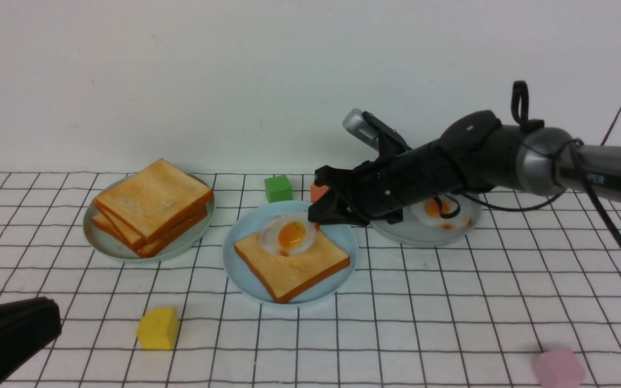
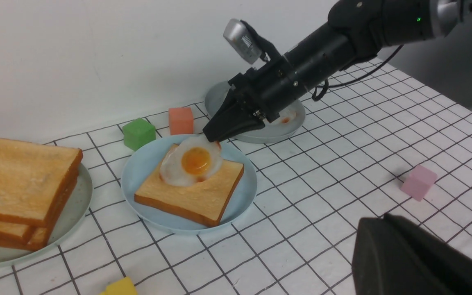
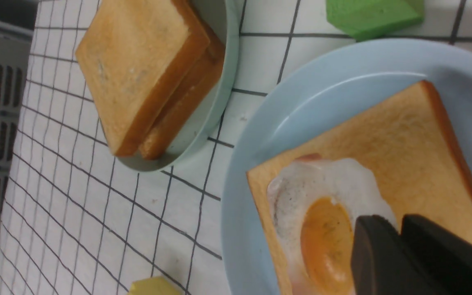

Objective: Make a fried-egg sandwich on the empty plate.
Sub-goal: Use the right arm to place the fried egg on the slice of bread in the middle, then use the left arm to grab a slice of bread

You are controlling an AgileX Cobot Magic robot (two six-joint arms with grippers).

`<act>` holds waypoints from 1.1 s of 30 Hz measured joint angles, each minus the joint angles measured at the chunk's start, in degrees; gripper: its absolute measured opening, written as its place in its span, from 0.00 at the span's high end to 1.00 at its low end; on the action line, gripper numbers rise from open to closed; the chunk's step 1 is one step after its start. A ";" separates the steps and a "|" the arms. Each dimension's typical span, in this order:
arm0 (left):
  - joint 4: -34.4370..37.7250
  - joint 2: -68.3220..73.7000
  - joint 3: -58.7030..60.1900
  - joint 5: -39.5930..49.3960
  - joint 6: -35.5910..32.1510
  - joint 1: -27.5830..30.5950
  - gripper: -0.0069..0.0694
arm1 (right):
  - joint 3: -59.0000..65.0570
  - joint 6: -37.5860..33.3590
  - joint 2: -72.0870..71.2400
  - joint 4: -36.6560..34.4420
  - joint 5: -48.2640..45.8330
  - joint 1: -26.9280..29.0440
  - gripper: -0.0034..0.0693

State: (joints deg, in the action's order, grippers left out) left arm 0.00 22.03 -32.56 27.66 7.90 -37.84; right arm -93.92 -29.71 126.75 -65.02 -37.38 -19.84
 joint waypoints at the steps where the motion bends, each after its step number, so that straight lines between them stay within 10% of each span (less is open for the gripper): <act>1: 0.00 0.00 0.00 0.00 0.02 0.00 0.92 | 0.00 0.00 0.36 -0.13 0.05 -0.05 0.82; 15: 0.00 0.73 0.00 2.43 2.25 0.00 0.92 | 0.00 3.04 -2.09 10.16 -5.79 2.33 0.26; 24: -8.16 21.99 -3.70 8.50 14.62 0.00 0.92 | 3.28 18.95 -23.37 45.29 -21.25 3.57 0.72; 28: -14.46 34.04 -11.07 10.43 16.67 0.22 0.92 | 10.06 22.57 -34.96 51.86 -22.19 -0.01 0.94; 33: -16.24 46.80 -21.30 12.49 16.33 6.39 0.93 | 19.19 23.89 -48.69 53.34 -21.96 -4.77 0.96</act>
State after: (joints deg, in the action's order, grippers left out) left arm -16.24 68.83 -53.87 40.16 24.24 -31.45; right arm -74.73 -5.82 78.07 -11.68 -59.34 -24.61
